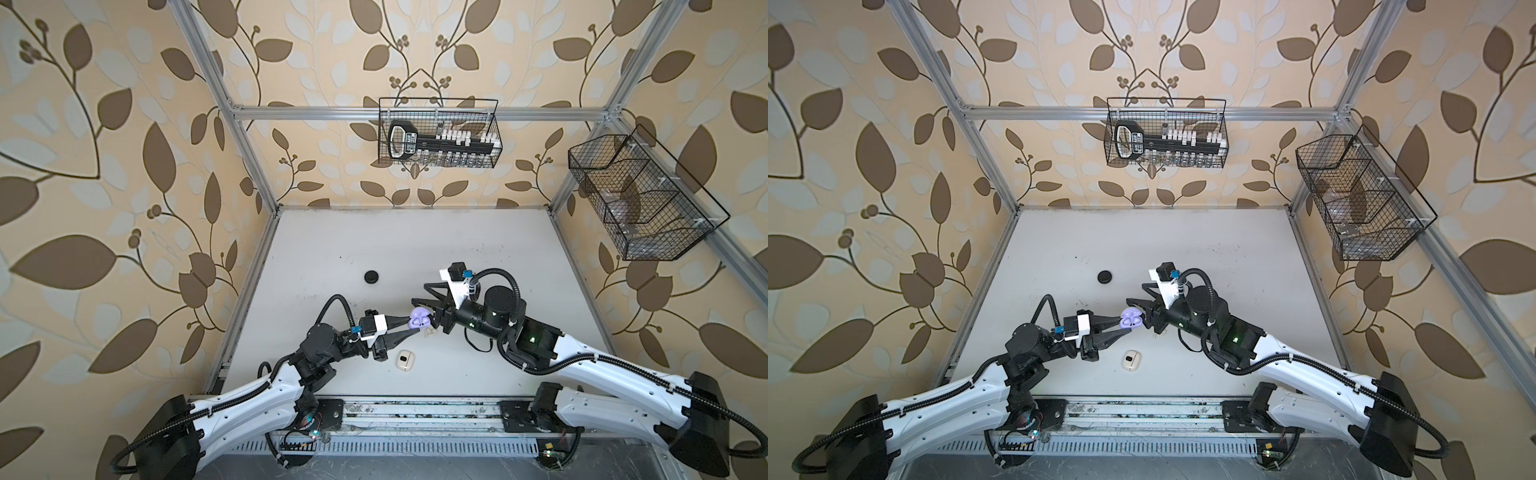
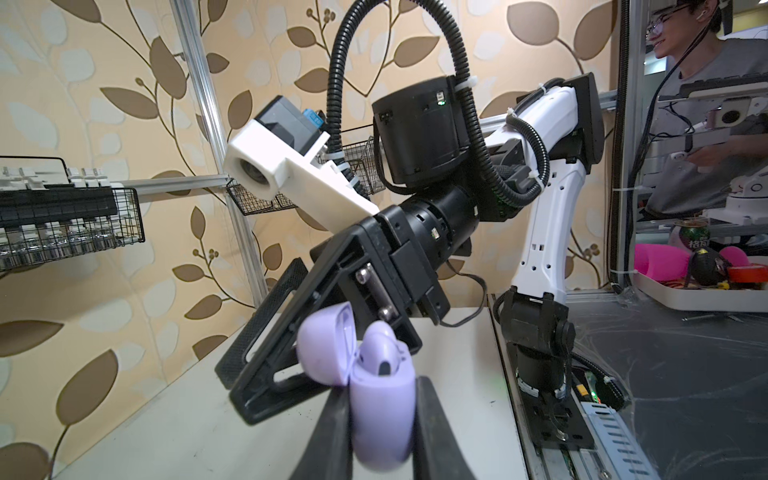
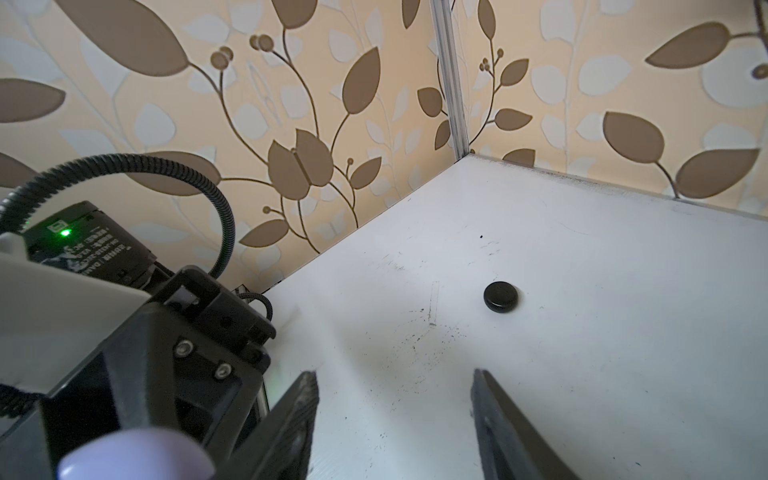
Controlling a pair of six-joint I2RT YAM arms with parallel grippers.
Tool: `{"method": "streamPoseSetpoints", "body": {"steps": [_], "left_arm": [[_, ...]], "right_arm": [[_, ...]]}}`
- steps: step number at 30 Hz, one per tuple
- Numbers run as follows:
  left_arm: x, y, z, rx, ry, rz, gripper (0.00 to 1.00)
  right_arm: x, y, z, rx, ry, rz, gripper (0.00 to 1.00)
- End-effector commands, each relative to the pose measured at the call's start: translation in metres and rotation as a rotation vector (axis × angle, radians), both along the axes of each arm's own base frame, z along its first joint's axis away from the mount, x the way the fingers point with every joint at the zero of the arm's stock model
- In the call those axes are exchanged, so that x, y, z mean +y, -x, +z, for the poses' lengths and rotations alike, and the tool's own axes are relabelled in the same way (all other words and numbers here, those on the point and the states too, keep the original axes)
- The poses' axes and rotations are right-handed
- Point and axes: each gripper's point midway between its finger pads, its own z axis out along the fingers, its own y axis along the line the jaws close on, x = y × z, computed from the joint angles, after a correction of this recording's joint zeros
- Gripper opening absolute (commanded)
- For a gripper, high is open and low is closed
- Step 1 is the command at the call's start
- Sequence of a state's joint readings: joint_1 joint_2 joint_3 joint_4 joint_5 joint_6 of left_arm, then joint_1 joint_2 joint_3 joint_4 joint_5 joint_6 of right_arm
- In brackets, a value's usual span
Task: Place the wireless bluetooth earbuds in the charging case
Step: 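Move the open right gripper back toward the case lid, then push the lilac case lid shut with the right gripper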
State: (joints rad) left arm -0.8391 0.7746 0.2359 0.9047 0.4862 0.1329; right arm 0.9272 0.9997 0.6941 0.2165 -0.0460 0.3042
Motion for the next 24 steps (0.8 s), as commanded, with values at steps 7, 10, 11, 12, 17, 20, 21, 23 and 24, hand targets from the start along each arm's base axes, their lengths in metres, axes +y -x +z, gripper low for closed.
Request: {"method": "streamPoseSetpoints", "body": {"steps": [7, 10, 11, 12, 17, 20, 21, 23, 24], "left_arm": [[-0.003, -0.01, 0.003, -0.018, -0.002, 0.045, 0.0], [-0.004, -0.014, 0.002, -0.014, -0.007, 0.058, 0.0], [-0.005, -0.015, 0.001, -0.011, -0.011, 0.06, 0.0], [-0.006, -0.016, 0.001, -0.009, -0.013, 0.06, 0.0], [-0.01, -0.023, -0.004, -0.005, -0.024, 0.076, 0.0], [-0.012, -0.026, -0.006, 0.003, -0.028, 0.085, 0.0], [-0.012, -0.027, -0.006, 0.002, -0.028, 0.087, 0.0], [-0.012, -0.029, -0.008, 0.006, -0.034, 0.095, 0.0], [-0.012, -0.03, -0.009, 0.009, -0.038, 0.099, 0.0]], "right_arm": [[0.004, 0.023, 0.022, -0.076, -0.068, 0.096, 0.58], [0.006, 0.027, 0.022, -0.084, -0.068, 0.114, 0.57], [0.007, 0.028, 0.023, -0.086, -0.069, 0.119, 0.57], [0.008, 0.03, 0.022, -0.088, -0.065, 0.125, 0.56], [0.008, 0.036, 0.026, -0.113, -0.07, 0.143, 0.55], [0.007, 0.041, 0.028, -0.128, -0.078, 0.155, 0.54], [0.007, 0.041, 0.029, -0.132, -0.082, 0.156, 0.54], [0.005, 0.044, 0.031, -0.14, -0.091, 0.161, 0.54], [0.005, 0.045, 0.032, -0.144, -0.094, 0.163, 0.54]]}}
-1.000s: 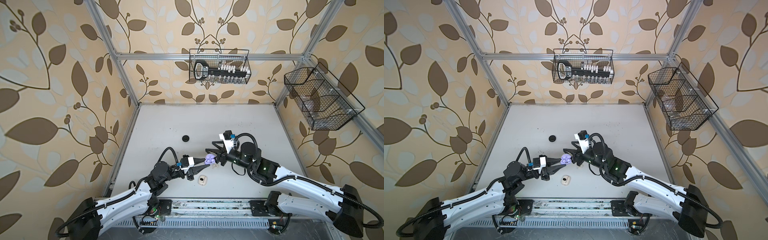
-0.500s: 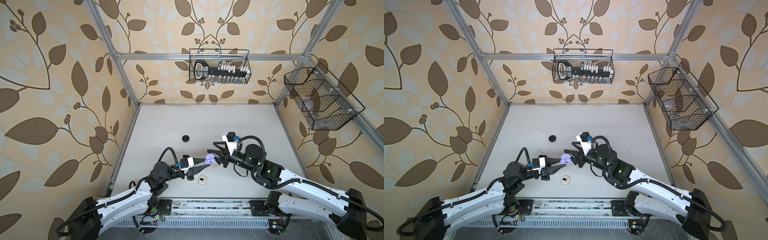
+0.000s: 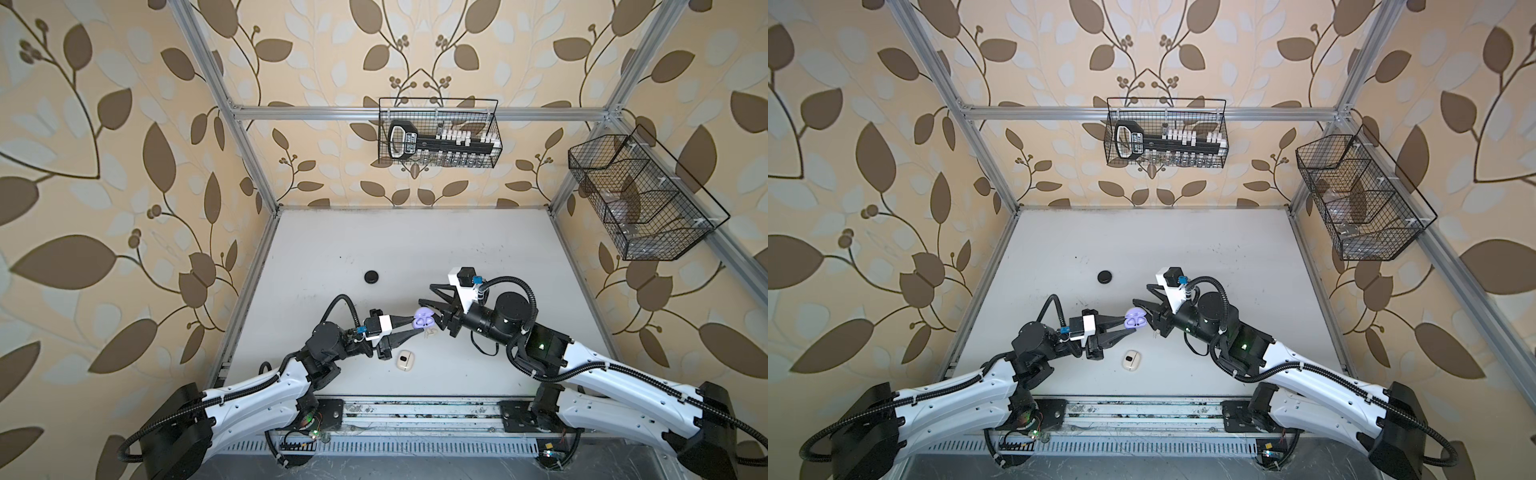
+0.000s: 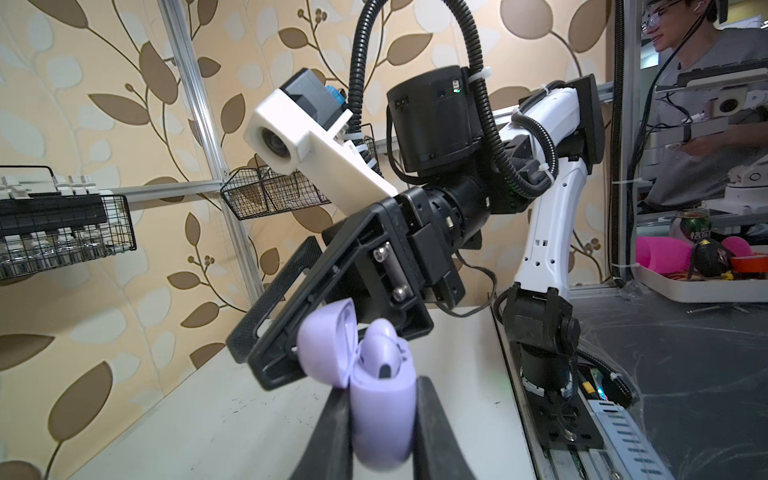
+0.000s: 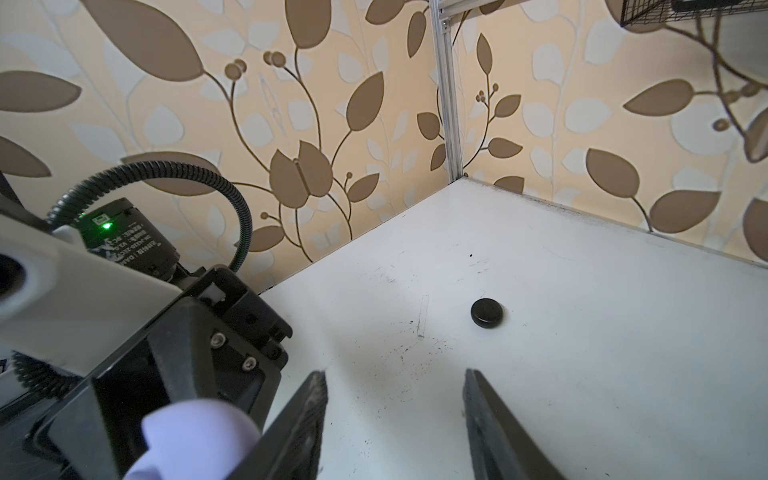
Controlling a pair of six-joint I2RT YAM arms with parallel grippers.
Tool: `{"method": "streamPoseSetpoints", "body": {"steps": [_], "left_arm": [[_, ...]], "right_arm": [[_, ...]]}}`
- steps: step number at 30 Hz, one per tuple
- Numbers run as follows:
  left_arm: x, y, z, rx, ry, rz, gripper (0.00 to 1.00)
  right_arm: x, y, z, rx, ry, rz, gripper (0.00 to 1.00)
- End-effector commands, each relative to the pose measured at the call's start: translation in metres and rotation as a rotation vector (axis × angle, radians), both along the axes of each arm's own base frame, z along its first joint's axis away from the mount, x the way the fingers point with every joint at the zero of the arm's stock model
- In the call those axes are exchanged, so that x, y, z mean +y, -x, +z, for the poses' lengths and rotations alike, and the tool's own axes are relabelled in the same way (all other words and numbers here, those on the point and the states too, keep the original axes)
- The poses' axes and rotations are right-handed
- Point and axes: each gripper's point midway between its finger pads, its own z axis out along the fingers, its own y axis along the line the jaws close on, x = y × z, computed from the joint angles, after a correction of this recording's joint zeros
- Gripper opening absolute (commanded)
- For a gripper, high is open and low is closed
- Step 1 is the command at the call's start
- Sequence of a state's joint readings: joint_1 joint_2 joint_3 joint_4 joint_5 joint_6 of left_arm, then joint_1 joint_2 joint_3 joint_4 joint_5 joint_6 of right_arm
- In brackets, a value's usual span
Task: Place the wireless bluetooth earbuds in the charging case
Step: 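Push the lilac case lid shut with the right gripper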
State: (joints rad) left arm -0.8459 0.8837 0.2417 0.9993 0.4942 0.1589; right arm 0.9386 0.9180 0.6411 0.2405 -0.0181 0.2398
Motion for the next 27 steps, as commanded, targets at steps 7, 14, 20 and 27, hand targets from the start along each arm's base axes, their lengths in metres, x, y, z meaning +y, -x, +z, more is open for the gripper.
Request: {"method": "streamPoseSetpoints", "body": {"steps": [7, 14, 20, 27], "left_arm": [[-0.005, -0.03, -0.005, 0.038, -0.045, 0.118, 0.0], [-0.01, -0.031, -0.011, 0.042, -0.077, 0.099, 0.0], [-0.013, -0.03, -0.014, 0.048, -0.098, 0.067, 0.0], [-0.013, -0.03, -0.015, 0.05, -0.104, 0.056, 0.0]], "right_arm": [[0.014, 0.04, 0.029, -0.081, -0.098, 0.181, 0.52], [0.009, 0.045, 0.032, -0.106, -0.115, 0.185, 0.5], [0.003, 0.049, 0.036, -0.135, -0.135, 0.187, 0.51], [0.0, 0.046, 0.035, -0.139, -0.138, 0.167, 0.49]]}}
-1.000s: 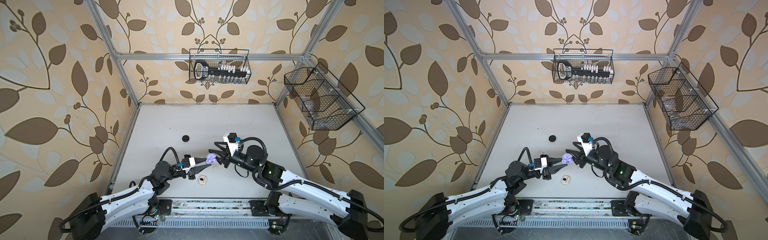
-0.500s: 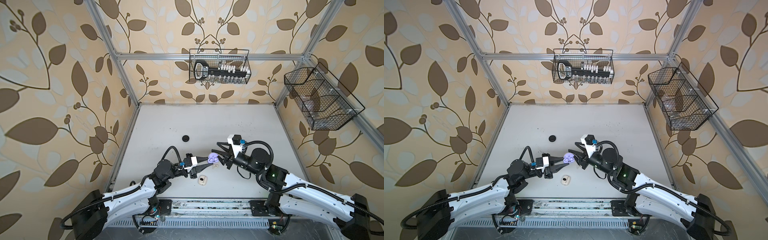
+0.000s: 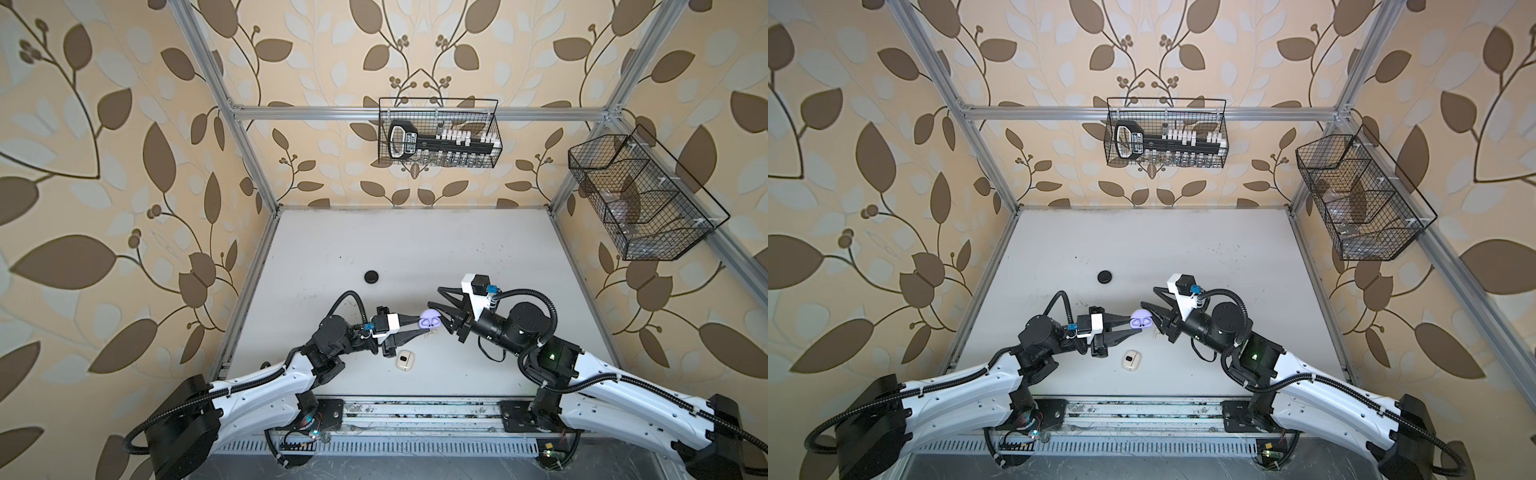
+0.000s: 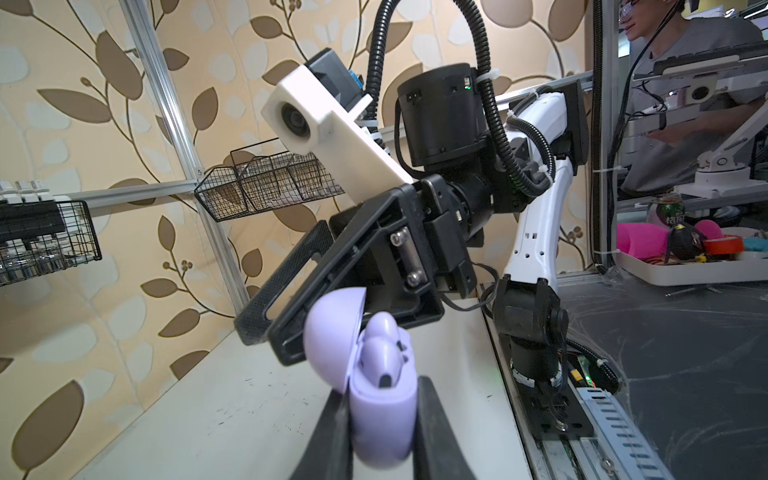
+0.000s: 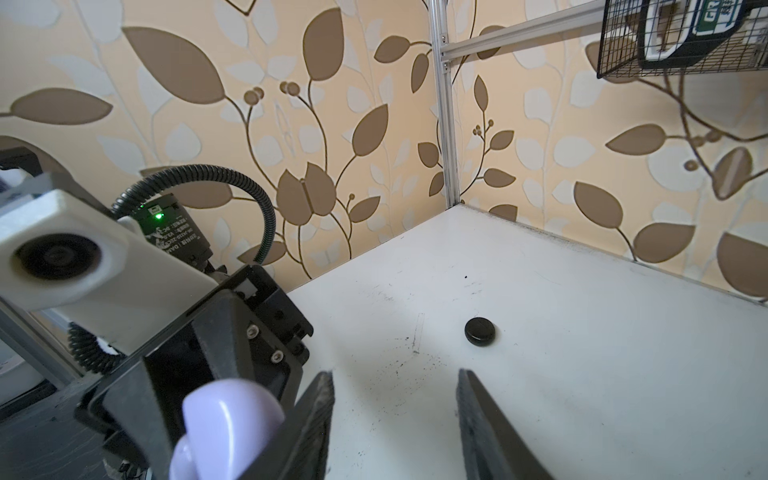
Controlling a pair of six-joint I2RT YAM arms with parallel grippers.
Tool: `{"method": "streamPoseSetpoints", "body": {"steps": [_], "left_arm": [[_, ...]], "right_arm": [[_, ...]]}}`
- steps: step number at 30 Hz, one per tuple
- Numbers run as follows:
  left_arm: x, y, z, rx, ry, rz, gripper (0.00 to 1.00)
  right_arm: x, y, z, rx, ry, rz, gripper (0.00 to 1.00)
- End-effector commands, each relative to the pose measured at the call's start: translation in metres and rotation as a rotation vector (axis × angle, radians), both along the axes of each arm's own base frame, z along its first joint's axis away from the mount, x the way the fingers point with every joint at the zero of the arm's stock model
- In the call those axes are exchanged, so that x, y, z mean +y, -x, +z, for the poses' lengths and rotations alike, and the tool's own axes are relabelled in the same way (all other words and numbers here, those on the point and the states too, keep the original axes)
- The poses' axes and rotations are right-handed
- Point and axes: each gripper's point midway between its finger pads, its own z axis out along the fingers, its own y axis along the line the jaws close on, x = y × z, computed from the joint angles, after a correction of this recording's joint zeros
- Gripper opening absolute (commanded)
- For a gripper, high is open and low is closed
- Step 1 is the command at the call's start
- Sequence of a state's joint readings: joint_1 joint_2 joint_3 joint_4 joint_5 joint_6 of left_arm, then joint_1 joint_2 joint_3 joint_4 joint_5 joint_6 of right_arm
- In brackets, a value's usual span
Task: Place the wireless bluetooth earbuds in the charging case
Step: 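Push the lilac case lid shut with the right gripper, then set the lilac case down with the left gripper while the right arm withdraws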
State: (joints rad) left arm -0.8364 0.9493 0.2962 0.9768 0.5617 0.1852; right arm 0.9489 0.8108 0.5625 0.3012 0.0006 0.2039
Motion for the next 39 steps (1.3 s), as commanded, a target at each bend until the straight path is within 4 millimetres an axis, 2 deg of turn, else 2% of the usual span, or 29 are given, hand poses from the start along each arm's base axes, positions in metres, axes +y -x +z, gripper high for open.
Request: {"method": "streamPoseSetpoints", "body": {"steps": [1, 7, 12, 15, 18, 23, 26, 30, 34, 35, 37, 38, 39], "left_arm": [[-0.001, -0.03, -0.015, 0.067, -0.066, 0.109, 0.0], [0.004, -0.044, -0.014, 0.113, -0.056, 0.128, 0.0], [0.01, -0.064, -0.015, 0.159, -0.038, 0.195, 0.0], [0.016, -0.088, -0.016, 0.216, -0.008, 0.279, 0.0], [0.026, -0.121, -0.017, 0.318, 0.046, 0.395, 0.0], [0.042, -0.187, -0.031, 0.638, 0.063, 0.633, 0.0], [0.056, -0.209, -0.042, 0.819, 0.074, 0.788, 0.0], [0.063, -0.217, -0.051, 0.985, 0.106, 0.872, 0.0], [0.051, -0.223, -0.063, 1.082, 0.153, 0.825, 0.0], [0.046, -0.225, -0.067, 1.1, 0.153, 0.815, 0.0], [0.043, -0.232, -0.08, 1.155, 0.125, 0.841, 0.0], [0.042, -0.233, -0.08, 1.169, 0.113, 0.849, 0.0], [0.041, -0.235, -0.094, 1.195, 0.083, 0.876, 0.0]], "right_arm": [[0.017, 0.035, 0.024, -0.062, -0.078, 0.179, 0.5], [0.01, 0.036, 0.026, -0.084, -0.09, 0.16, 0.51], [-0.001, 0.02, 0.025, -0.066, -0.085, 0.053, 0.55], [-0.015, 0.0, 0.019, -0.028, -0.075, -0.083, 0.58], [-0.036, -0.021, 0.01, 0.027, -0.087, -0.224, 0.63], [-0.081, -0.057, -0.009, 0.149, -0.122, -0.456, 0.71], [-0.102, -0.071, -0.019, 0.19, -0.105, -0.549, 0.72], [-0.121, -0.086, -0.027, 0.222, -0.043, -0.667, 0.69], [-0.126, -0.096, -0.034, 0.231, 0.002, -0.699, 0.67], [-0.128, -0.098, -0.034, 0.229, 0.018, -0.714, 0.64], [-0.139, -0.099, -0.035, 0.223, 0.019, -0.766, 0.66], [-0.143, -0.099, -0.034, 0.218, 0.011, -0.773, 0.66], [-0.146, -0.099, -0.034, 0.217, 0.011, -0.778, 0.66]]}}
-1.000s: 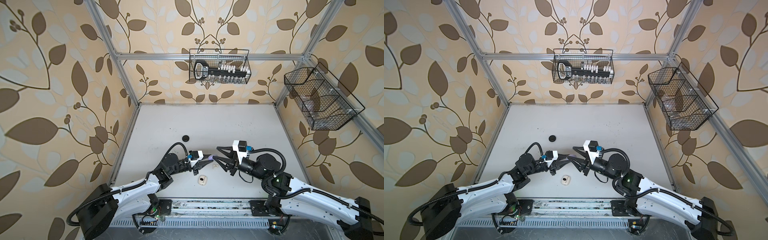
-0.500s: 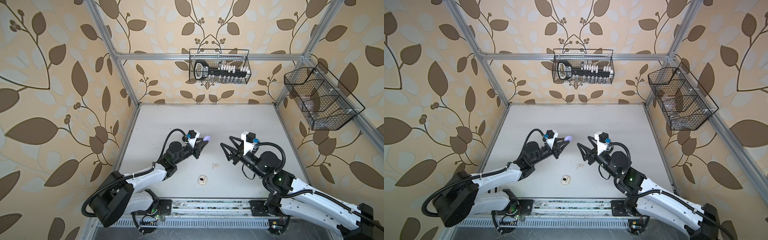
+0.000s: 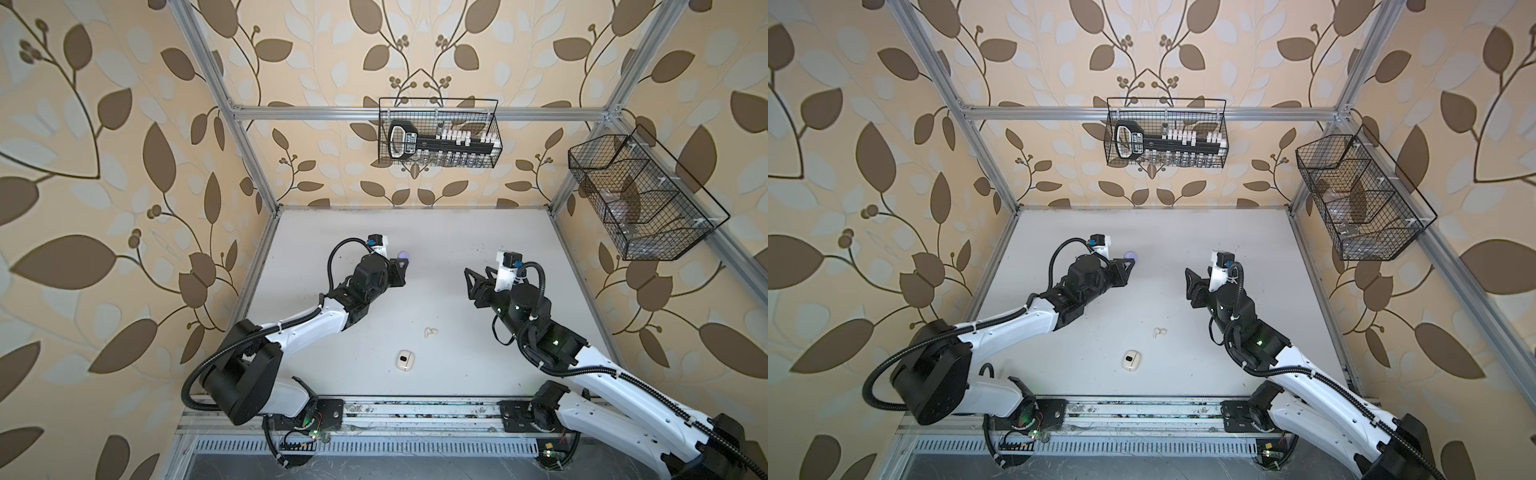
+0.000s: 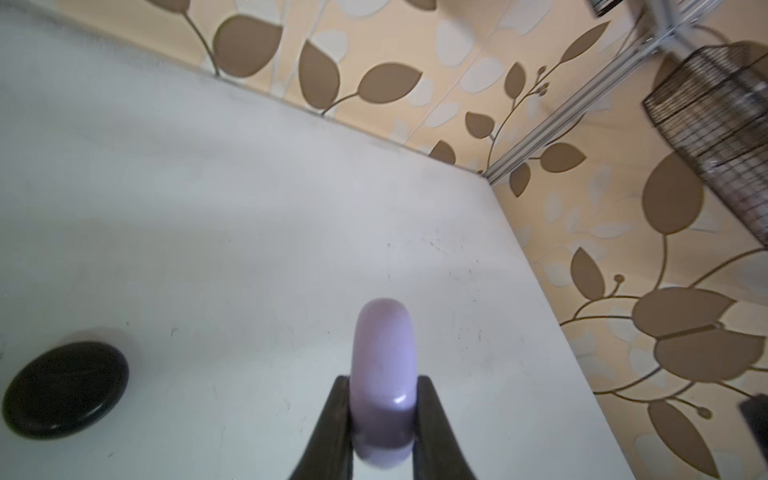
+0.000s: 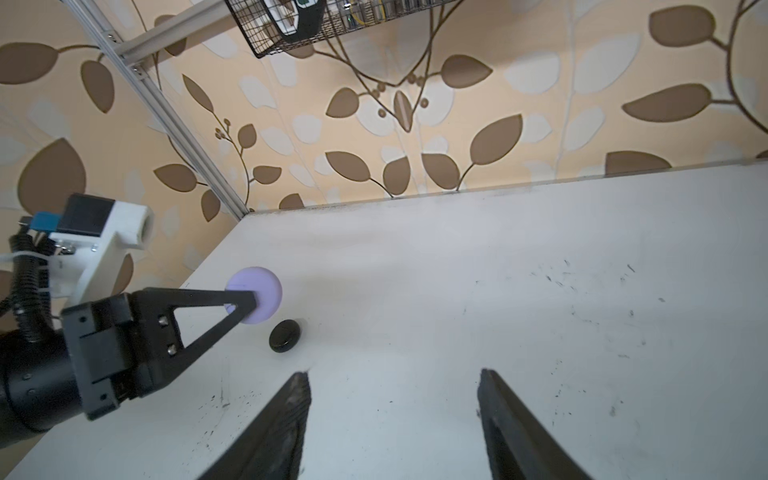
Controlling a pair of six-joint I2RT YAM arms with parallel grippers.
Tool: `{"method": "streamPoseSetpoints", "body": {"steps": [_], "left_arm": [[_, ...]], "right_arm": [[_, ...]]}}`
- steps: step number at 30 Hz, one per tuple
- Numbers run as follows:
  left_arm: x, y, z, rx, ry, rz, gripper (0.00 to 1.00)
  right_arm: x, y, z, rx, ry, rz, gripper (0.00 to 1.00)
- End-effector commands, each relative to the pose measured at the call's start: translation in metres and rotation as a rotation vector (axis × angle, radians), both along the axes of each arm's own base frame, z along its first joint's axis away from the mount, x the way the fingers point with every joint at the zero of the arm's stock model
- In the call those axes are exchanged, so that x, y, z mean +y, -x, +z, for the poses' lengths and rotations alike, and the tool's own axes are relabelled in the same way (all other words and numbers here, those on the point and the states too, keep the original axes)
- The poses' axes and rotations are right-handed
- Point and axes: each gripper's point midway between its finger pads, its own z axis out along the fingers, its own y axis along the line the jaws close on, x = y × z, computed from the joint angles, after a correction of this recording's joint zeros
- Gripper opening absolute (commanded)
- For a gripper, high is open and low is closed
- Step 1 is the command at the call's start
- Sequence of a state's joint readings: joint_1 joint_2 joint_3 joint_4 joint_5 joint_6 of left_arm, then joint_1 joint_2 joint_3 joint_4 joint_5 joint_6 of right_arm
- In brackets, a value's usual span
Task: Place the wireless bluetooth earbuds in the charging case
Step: 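Set the lilac case down with the left gripper while the right arm withdraws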
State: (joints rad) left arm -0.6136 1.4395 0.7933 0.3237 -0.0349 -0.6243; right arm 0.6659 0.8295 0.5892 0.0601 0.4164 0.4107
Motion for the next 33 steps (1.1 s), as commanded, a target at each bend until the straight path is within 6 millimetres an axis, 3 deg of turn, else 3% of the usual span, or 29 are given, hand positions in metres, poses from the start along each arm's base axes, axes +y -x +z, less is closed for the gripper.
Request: {"method": "streamPoseSetpoints", "body": {"steps": [1, 6, 10, 15, 22, 28, 33], "left_arm": [[0.002, -0.011, 0.002, 0.061, 0.039, 0.076, 0.0], [0.022, -0.011, -0.029, 0.114, 0.015, 0.192, 0.0], [0.011, -0.005, -0.046, 0.164, 0.03, 0.135, 0.0], [-0.001, 0.001, -0.052, 0.181, 0.067, 0.069, 0.0], [-0.038, -0.005, -0.074, 0.244, 0.054, -0.02, 0.0], [-0.064, -0.004, -0.099, 0.252, 0.043, -0.022, 0.0], [-0.063, -0.007, -0.108, 0.248, -0.001, 0.006, 0.0]], "right_arm": [[-0.019, -0.002, 0.015, -0.034, -0.003, -0.073, 0.66], [-0.031, -0.004, 0.014, -0.039, -0.003, -0.113, 0.67], [-0.037, -0.004, 0.009, -0.026, -0.003, -0.134, 0.68], [-0.018, -0.004, 0.006, 0.014, -0.052, -0.047, 0.69], [-0.027, 0.002, 0.012, -0.002, -0.066, -0.08, 0.73], [-0.021, 0.001, 0.011, 0.013, -0.072, -0.054, 0.73], [-0.022, 0.002, 0.015, 0.017, -0.073, -0.059, 0.74]]}}
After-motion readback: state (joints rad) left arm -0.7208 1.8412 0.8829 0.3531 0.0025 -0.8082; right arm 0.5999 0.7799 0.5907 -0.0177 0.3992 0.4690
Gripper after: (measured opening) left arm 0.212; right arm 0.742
